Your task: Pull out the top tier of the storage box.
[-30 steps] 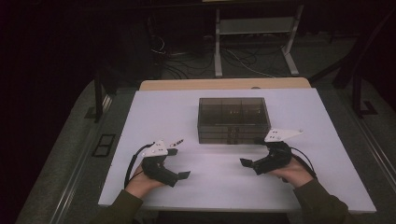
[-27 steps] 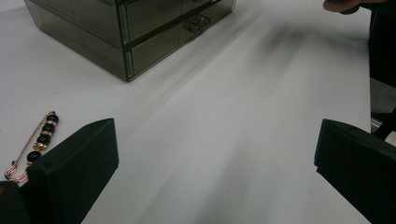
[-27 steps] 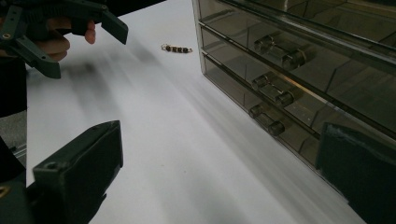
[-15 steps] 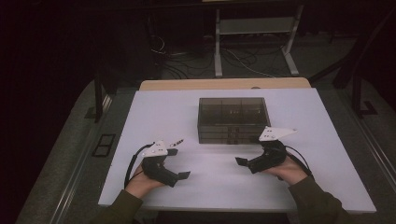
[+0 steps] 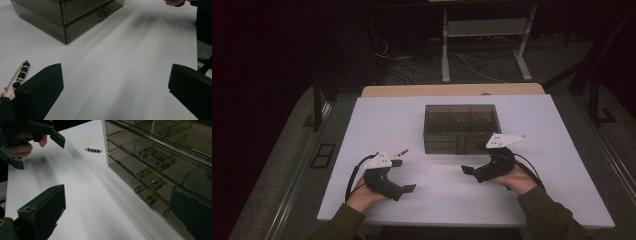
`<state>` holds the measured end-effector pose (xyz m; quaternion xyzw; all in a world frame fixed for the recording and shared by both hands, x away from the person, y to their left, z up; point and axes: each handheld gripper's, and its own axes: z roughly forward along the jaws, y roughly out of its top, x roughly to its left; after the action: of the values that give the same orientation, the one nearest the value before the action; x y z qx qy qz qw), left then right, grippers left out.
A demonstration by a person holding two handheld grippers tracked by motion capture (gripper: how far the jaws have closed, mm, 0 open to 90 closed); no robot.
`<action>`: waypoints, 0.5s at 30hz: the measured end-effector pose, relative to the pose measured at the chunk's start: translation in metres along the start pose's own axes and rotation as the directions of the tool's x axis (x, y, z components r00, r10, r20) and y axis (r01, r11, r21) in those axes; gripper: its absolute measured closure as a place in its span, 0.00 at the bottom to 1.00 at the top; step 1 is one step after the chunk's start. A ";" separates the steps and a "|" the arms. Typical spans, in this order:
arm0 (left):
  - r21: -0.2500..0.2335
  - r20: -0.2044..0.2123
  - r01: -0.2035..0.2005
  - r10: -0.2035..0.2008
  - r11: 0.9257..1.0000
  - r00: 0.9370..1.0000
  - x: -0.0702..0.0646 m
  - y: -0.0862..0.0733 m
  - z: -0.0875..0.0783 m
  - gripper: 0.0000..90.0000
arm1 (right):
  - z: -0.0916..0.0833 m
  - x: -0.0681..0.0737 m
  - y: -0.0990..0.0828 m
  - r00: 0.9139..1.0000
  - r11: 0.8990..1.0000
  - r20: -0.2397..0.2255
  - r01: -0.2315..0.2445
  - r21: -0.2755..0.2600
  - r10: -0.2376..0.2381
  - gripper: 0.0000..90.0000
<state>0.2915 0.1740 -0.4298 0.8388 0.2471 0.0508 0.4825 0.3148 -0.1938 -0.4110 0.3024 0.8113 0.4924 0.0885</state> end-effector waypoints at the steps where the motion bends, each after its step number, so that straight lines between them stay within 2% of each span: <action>1: 0.000 0.000 0.000 0.000 1.000 1.000 0.000 0.000 0.000 0.00 | 0.000 0.000 0.000 1.000 1.000 0.000 0.000 0.000 0.000 0.01; 10: 0.004 0.005 0.007 -0.007 1.000 1.000 0.000 -0.001 0.002 0.00 | 0.005 -0.001 0.000 1.000 1.000 -0.008 0.008 -0.018 -0.008 0.01; 15: -0.004 -0.001 0.007 -0.007 1.000 1.000 0.001 -0.002 0.001 0.00 | 0.002 0.000 0.000 1.000 1.000 0.010 0.021 -0.018 -0.020 0.01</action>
<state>0.2926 0.1742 -0.4322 0.8369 0.2501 0.0499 0.4843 0.3159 -0.1928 -0.4122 0.2956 0.8094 0.4974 0.1003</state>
